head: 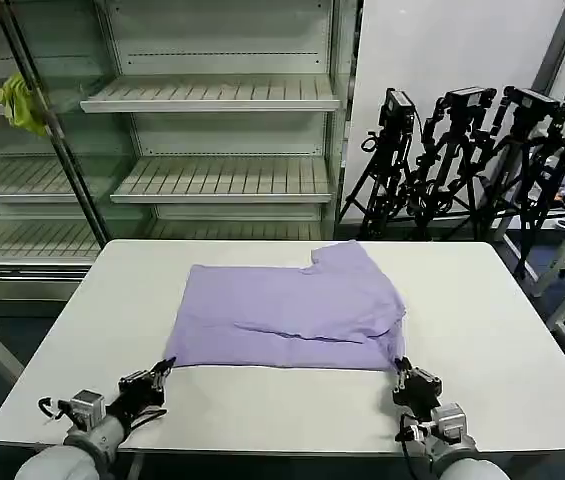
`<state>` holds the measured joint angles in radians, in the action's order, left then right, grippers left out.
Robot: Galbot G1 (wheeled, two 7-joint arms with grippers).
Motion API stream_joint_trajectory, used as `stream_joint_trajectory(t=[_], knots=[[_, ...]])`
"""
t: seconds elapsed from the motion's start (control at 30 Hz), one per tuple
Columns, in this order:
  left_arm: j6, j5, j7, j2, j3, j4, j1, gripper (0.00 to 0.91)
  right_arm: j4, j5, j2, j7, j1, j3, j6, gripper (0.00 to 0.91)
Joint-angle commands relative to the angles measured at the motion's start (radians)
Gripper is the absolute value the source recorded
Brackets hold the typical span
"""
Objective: Fold and organize the clothes.
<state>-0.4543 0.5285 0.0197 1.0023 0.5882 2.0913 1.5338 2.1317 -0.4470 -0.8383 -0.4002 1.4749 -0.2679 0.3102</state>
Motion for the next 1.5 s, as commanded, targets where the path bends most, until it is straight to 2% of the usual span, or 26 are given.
stream_joint_trajectory(t=[0.03, 0.33, 0.77, 1.23, 1.27, 1.3, 1.33, 1.5], knots=[[-0.001, -0.001, -0.001, -0.005, 0.032, 0.107, 0.138, 0.010, 0.033, -0.010, 0.050, -0.004, 0.070, -0.003, -0.001, 0.000], [0.005, -0.035, -0.008, 0.006, 0.096, 0.206, 0.359, 0.010, 0.121, -0.019, 0.137, -0.069, 0.203, -0.038, 0.024, 0.000], [-0.006, -0.079, -0.028, 0.009, 0.149, 0.300, 0.560, 0.010, 0.209, 0.015, 0.224, -0.252, 0.396, -0.064, 0.050, 0.000], [0.001, -0.081, -0.030, 0.017, 0.132, 0.250, 0.492, 0.020, 0.197, 0.039, 0.206, -0.272, 0.434, -0.065, 0.031, 0.000], [0.002, -0.081, -0.030, 0.017, 0.130, 0.247, 0.492, 0.020, 0.196, 0.041, 0.205, -0.272, 0.432, -0.063, 0.031, 0.544], [0.003, -0.083, -0.030, 0.020, 0.127, 0.243, 0.487, 0.423, 0.193, 0.042, 0.202, -0.274, 0.427, -0.059, 0.034, 0.907], [0.006, -0.083, -0.029, 0.021, 0.124, 0.241, 0.486, 0.907, 0.193, 0.042, 0.199, -0.274, 0.423, -0.057, 0.037, 0.907], [0.003, -0.085, -0.031, 0.025, 0.121, 0.247, 0.491, 0.907, 0.205, 0.041, 0.194, -0.278, 0.406, -0.050, 0.065, 0.907]])
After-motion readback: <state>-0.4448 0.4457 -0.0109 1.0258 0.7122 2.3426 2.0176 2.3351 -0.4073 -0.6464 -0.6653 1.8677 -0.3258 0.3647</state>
